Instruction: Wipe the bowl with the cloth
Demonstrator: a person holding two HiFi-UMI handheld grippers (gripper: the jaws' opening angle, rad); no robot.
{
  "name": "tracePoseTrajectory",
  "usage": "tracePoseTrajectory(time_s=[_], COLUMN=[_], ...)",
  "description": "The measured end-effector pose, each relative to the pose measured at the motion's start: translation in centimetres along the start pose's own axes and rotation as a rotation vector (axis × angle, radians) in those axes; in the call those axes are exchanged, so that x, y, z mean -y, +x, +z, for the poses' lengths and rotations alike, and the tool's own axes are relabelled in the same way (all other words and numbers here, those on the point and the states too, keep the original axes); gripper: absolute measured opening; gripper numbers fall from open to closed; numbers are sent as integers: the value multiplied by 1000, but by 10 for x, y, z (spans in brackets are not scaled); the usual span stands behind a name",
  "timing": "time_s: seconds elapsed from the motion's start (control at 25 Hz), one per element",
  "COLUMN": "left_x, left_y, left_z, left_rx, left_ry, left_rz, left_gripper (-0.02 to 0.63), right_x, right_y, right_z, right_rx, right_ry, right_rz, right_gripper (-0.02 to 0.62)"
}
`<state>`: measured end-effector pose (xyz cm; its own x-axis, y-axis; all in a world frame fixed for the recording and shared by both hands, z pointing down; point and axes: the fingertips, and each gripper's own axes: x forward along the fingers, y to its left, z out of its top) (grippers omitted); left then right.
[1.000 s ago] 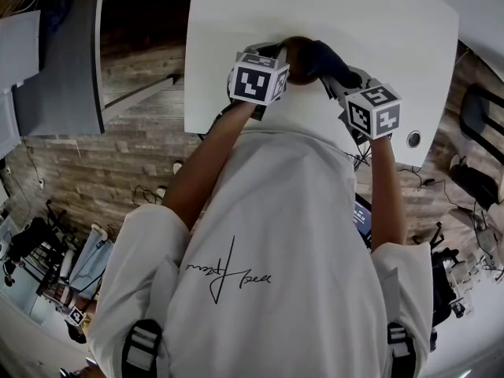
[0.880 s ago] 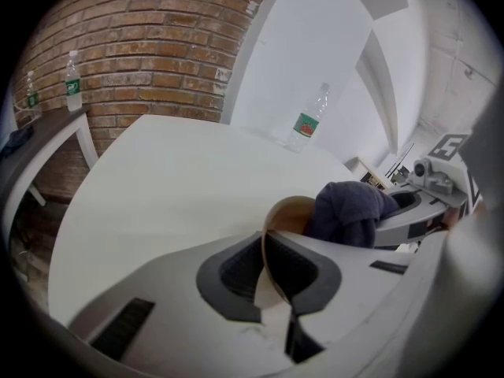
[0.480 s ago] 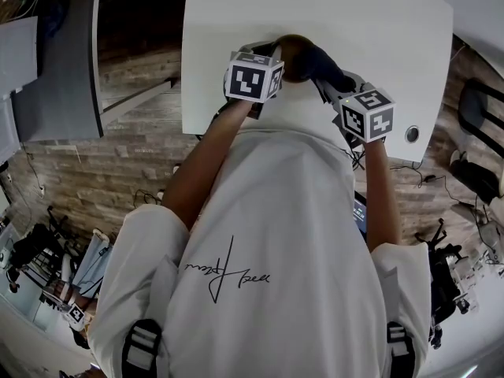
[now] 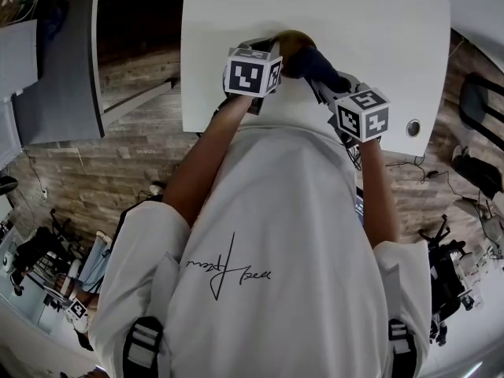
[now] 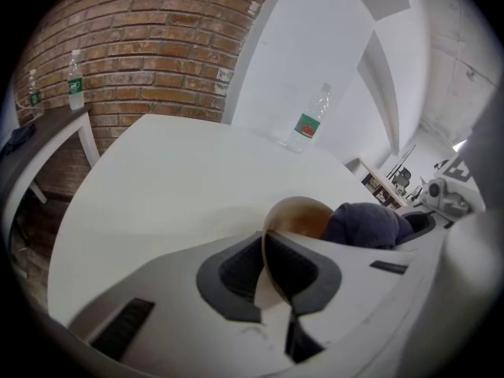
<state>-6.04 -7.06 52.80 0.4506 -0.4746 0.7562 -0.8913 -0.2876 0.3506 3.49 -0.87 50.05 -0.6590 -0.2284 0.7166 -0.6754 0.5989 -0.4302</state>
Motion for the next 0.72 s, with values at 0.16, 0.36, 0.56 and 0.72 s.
tracePoseTrajectory(time_s=[0.16, 0.36, 0.56, 0.72], left_x=[1, 1, 1, 2], left_y=[1, 1, 2, 2], left_z=[1, 2, 3, 4], left_rx=[2, 2, -1, 1], left_ry=[0, -4, -5, -4], left_rz=[6, 12, 14, 20], left_gripper=[11, 11, 11, 11], right_x=[-2, -4, -6, -11], right_y=[-1, -1, 0, 2], right_z=[-2, -4, -3, -4], right_rx=[6, 12, 20, 22], right_ry=[8, 16, 26, 31], right_rz=[2, 3, 6, 20], right_gripper=[35, 37, 35, 36])
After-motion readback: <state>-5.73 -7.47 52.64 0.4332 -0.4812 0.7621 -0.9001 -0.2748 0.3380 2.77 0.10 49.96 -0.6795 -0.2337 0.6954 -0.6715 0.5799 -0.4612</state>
